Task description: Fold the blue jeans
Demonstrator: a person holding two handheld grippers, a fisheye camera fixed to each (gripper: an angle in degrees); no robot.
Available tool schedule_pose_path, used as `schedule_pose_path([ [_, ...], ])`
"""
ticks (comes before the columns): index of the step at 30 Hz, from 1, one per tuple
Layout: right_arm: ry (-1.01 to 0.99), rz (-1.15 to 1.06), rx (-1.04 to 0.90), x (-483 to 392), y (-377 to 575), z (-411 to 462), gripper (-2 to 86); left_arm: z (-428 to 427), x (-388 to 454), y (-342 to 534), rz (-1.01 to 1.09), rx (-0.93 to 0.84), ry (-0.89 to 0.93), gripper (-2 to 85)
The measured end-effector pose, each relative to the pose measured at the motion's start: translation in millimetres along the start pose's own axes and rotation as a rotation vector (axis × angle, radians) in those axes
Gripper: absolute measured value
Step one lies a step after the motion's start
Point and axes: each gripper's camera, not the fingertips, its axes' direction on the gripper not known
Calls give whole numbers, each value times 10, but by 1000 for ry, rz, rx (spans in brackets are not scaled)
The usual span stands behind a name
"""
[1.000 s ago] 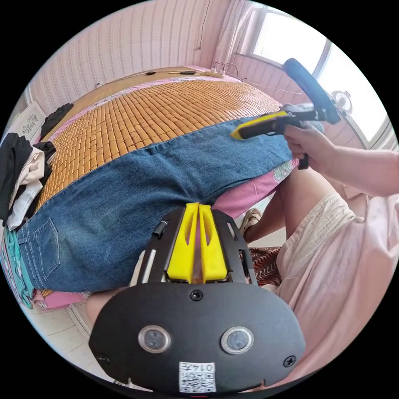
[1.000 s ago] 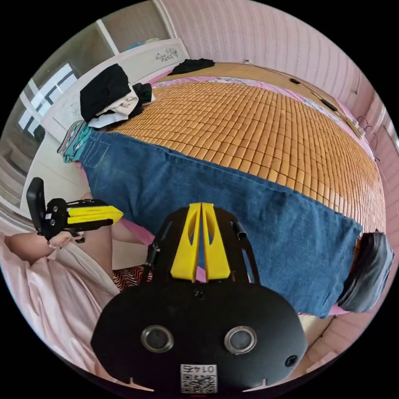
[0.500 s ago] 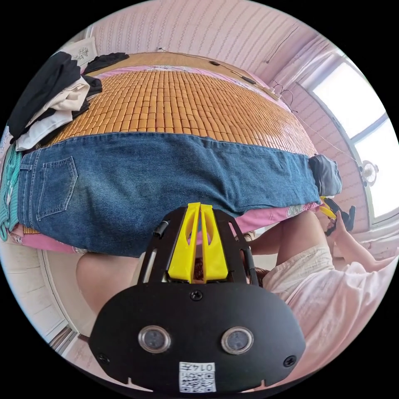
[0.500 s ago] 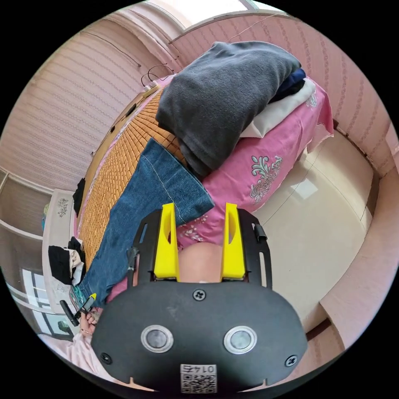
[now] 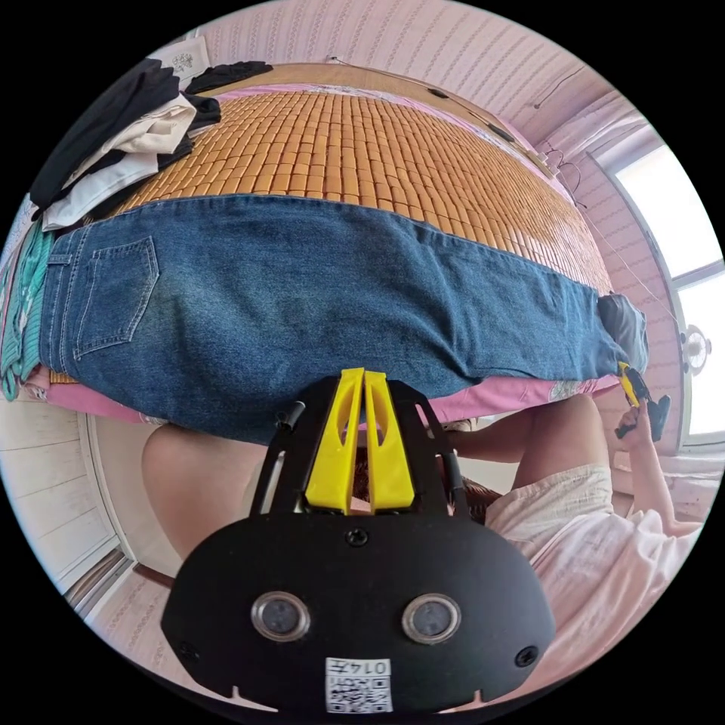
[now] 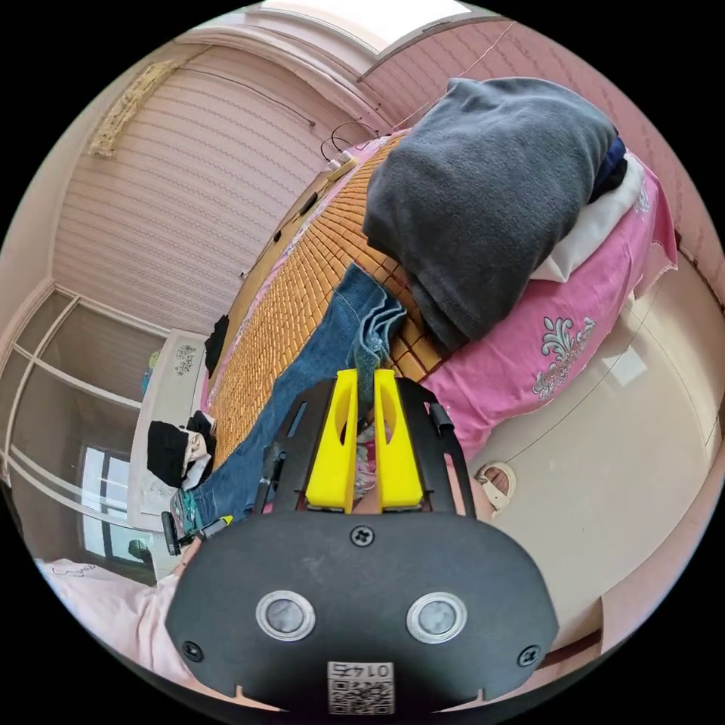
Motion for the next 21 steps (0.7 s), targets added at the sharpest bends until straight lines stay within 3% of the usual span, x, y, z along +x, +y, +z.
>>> schedule_pose_path([
  [4, -222, -89, 71, -261, -203, -181, 26, 112, -77, -74, -9, -39, 4, -9],
  [10, -534, -136, 226, -571, -573, -518, 22, 164, 181, -207, 150, -70, -1, -10],
  [17, -574, -399, 356, -1654, -1081, -1207, 23, 526, 1113, -329, 365, -119, 254, -9],
  [21, -605, -673, 179, -2865, -1075, -911, 25, 390, 1212, -340, 335, -80, 475, -8],
])
